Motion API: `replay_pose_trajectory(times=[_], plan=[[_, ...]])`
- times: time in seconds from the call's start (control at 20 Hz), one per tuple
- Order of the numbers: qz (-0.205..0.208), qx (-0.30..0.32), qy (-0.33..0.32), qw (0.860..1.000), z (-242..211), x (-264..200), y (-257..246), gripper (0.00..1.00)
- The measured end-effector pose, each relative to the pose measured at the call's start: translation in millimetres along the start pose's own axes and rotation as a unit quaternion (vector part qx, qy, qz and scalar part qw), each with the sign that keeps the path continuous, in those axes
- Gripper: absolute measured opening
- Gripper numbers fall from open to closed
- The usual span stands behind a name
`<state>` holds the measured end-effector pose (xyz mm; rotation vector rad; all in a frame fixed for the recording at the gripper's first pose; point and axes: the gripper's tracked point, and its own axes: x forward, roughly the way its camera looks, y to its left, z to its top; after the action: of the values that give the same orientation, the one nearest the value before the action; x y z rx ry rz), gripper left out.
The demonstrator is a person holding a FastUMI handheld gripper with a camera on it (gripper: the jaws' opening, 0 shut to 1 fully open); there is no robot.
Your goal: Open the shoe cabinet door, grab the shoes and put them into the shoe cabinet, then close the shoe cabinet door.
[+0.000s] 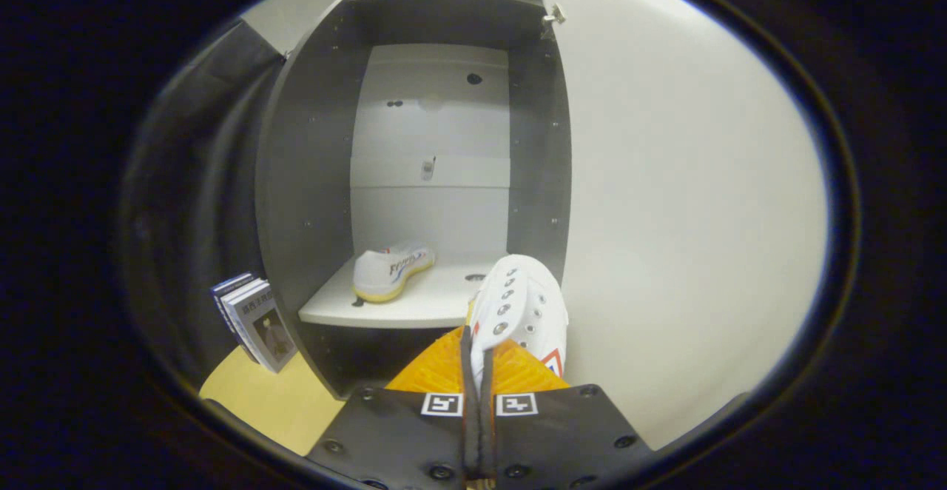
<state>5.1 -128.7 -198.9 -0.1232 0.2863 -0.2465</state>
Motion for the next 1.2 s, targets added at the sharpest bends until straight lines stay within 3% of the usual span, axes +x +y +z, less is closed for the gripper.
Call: replay_pose_trajectory(times=[0.65,1.2], plan=[[0.019,-0.016,-0.052,0.998,82.6,101.4,26.1,0.02],[0.03,-0.048,-0.004,0.998,70.8,177.8,35.9,0.02]])
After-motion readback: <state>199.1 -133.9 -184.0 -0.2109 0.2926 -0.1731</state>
